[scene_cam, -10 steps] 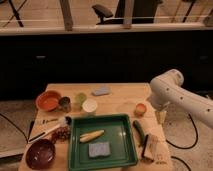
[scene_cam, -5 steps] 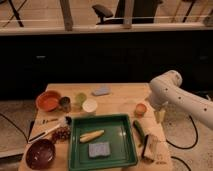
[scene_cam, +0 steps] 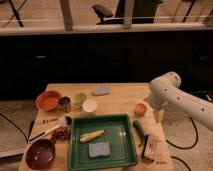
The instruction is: Place apple in paper cup
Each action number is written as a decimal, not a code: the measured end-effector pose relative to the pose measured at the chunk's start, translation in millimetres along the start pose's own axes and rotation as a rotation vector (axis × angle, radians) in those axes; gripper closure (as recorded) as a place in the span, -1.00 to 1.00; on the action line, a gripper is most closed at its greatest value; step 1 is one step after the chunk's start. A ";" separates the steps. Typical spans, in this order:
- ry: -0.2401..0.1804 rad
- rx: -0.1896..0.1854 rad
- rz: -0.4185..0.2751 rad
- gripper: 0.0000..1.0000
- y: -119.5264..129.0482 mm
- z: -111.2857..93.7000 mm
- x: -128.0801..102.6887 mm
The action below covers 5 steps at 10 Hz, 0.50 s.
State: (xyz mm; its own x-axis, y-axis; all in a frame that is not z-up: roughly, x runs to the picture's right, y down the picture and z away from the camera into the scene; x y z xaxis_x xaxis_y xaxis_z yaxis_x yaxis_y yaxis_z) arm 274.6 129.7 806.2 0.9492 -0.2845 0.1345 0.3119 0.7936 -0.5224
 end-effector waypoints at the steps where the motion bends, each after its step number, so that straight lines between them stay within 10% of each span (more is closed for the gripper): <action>1: -0.006 0.002 -0.006 -0.60 -1.2 4.4 0.2; 5: -0.024 0.008 -0.031 -0.60 -7.8 17.0 -0.5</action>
State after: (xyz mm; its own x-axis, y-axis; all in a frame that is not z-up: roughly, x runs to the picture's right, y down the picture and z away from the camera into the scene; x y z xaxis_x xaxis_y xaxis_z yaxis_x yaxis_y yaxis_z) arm 272.4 132.8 824.6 0.9396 -0.2963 0.1713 0.3418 0.7887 -0.5110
